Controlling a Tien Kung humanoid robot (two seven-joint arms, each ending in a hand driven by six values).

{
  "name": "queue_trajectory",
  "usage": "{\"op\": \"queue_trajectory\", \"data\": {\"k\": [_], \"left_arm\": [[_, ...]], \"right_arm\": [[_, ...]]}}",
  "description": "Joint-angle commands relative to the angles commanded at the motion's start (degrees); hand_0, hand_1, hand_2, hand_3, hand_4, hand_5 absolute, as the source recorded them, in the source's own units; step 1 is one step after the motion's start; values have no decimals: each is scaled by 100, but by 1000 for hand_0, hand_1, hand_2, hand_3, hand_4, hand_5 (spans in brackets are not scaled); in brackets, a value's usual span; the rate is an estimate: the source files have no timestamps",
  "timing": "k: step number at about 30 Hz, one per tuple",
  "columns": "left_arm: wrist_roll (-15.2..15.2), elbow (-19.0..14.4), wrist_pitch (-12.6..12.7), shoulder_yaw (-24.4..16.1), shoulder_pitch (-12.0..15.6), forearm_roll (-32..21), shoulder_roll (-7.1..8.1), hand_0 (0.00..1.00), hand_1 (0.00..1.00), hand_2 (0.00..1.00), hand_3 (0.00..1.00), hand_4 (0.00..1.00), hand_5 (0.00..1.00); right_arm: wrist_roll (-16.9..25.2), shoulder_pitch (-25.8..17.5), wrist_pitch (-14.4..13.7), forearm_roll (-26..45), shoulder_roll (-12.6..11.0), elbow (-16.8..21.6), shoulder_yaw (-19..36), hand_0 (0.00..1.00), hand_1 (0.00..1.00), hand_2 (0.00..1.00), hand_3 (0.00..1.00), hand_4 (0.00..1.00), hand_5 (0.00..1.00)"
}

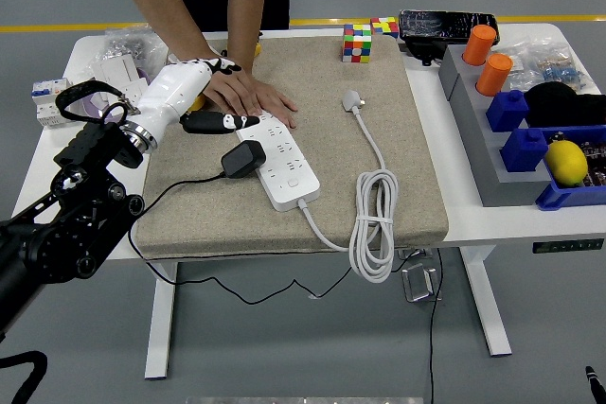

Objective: Pick up the plug,place it near the board,insert it into the board,press the button

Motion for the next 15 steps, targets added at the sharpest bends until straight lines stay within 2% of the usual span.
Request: {"op": "queue_trajectory", "data": {"k": [4, 5, 9, 10, 11, 15], "left_arm": [[368, -894, -214, -408, 547, -922, -31, 836, 890, 872, 861, 998, 940], [437, -1155, -254, -438, 675, -1183, -26, 917, 941, 917, 904, 998, 998], [728, -2081, -457, -512, 1165, -2188, -1, 917, 941, 917, 904, 998, 998], [764, -2230, -490, -526, 1235, -2412, 0, 917, 941, 917, 904, 998, 998], [832, -2392, -551, -551, 1346, -2635, -4, 961, 975, 946, 927, 998, 998], [1018, -2797, -768, -577, 1632, -3641, -5, 961, 975, 946, 927, 998, 998]], "right_arm": [[1, -26, 1, -16, 6, 1, 45, 947, 887, 830, 857, 998, 998], [2, -29, 0, -17, 8, 1, 55, 948, 887, 830, 857, 998, 998], [4, -35, 0, -43, 17, 4, 104, 948, 887, 830, 857, 998, 998], [3, -35, 2, -42, 18, 3, 104, 948, 887, 830, 857, 998, 998], [4, -41, 1, -42, 19, 3, 116, 948, 887, 830, 856, 998, 998], [0, -58, 2, -34, 17, -4, 123, 948, 887, 830, 856, 998, 998]]}}
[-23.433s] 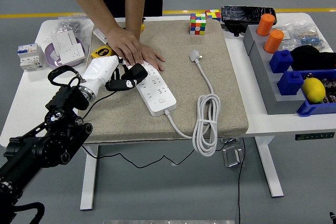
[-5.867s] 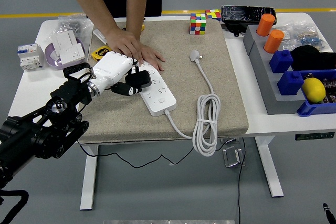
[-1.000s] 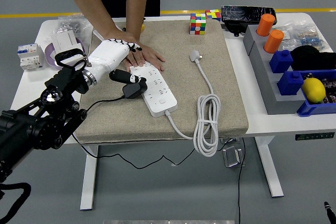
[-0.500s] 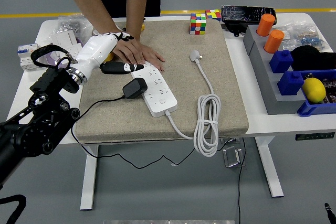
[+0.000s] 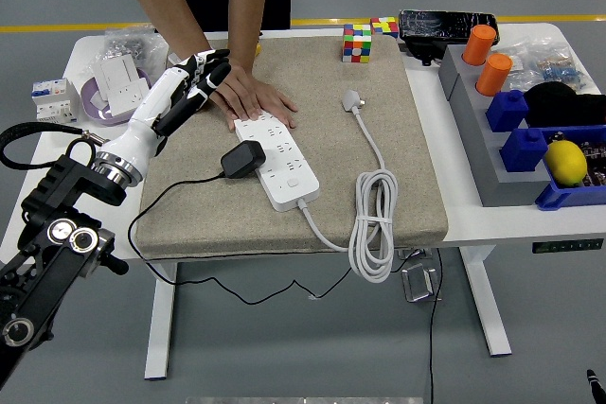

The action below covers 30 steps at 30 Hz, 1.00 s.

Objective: Pick up the plug,place it near the board,insert it into the board,press the button

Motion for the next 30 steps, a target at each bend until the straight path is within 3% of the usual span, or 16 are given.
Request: {"op": "queue_trajectory", "data": {"k": [5, 7, 23, 30], "left_arm": [[97, 31, -202, 48, 207, -1171, 18, 998, 997, 969, 943, 998, 998], [131, 153, -273, 80, 258, -1246, 48, 998, 997, 969, 943, 998, 998], [83, 980, -330, 192, 420, 124, 79, 998, 998, 981, 950, 998, 998], [79, 1198, -309, 553, 366, 493, 184, 998, 998, 979, 950, 998, 998]], "right_arm": [[0, 7, 1, -10, 0, 1, 40, 948, 886, 830, 856, 998, 998], [0, 20, 3, -15, -1, 3, 52, 948, 886, 830, 856, 998, 998], [-6, 6, 15, -26, 2, -7, 101, 947, 885, 830, 855, 998, 998], [-7, 13, 16, -27, 5, -9, 106, 947, 885, 830, 855, 998, 998]]}}
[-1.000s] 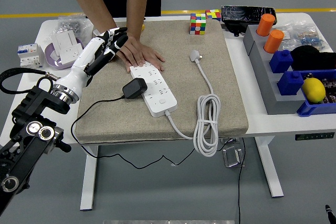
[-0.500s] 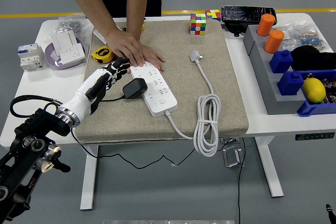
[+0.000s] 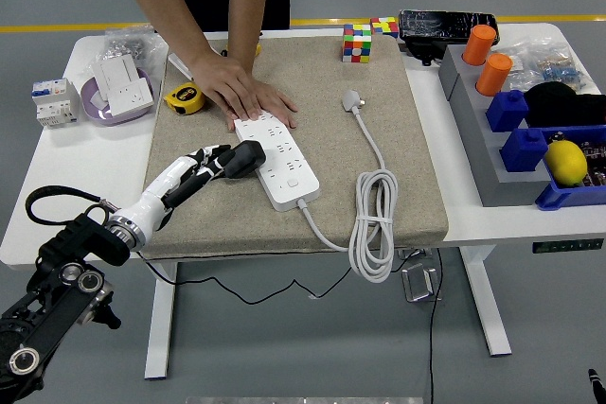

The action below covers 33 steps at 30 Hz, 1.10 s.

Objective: Pick up the plug,place it near the board,insert it into the board,press the button

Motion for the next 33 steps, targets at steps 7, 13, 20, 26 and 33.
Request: {"op": "queue_trajectory", "data": {"k": [7, 13, 20, 26, 33], "left_arm": [[-136, 183, 101, 145, -92, 505, 9, 998, 998, 975, 946, 998, 998], [-163, 220, 134, 151, -94, 514, -23, 998, 998, 971, 943, 998, 998], [-179, 262, 158, 234, -161, 548, -41, 998, 998, 968, 942, 998, 998], [-200, 325, 172, 375, -282, 644, -70, 998, 998, 966, 940, 998, 998], [-259, 619, 201, 460, -490, 719, -114, 998, 998, 964, 934, 998, 998]], "right_arm": [[-1, 3, 0, 2, -2, 0, -14, 947, 884, 830, 853, 998, 998], [-3, -10, 1, 5, -16, 1, -32, 947, 884, 830, 855, 998, 998], [-7, -11, -1, -1, -25, 5, -48, 947, 883, 830, 854, 998, 998], [-9, -8, 2, -3, -27, 3, -49, 947, 883, 830, 854, 998, 998], [-13, 0, 14, 2, -31, 2, -55, 946, 883, 830, 852, 998, 998]]}}
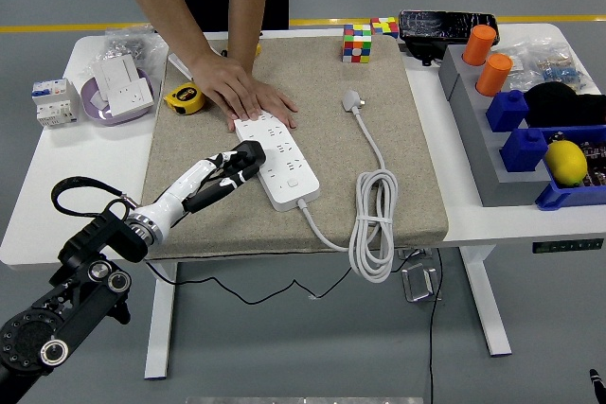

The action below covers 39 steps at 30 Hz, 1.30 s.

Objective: Pick up the plug,place it near the board,insert it into the board,press the button

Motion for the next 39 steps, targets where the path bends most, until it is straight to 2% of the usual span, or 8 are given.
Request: {"op": "queue_trajectory", "data": {"k": [6, 29, 39], "left_arm": [[-56, 213, 26, 44, -161, 23, -15, 998, 998, 960, 931, 998, 998], [-115, 368, 73, 330, -448, 148, -45, 998, 996, 956, 926, 998, 998], [-144, 448, 94, 497, -603, 212, -139, 998, 991, 952, 922, 998, 998]], "right_arm": [[-1, 16, 1, -7, 3, 3, 8, 946, 883, 830, 852, 998, 998], [2, 39, -8, 2, -2, -1, 25, 946, 883, 830, 851, 998, 998], [1, 62, -5, -12, -1, 0, 30, 946, 884, 830, 851, 998, 998]]}}
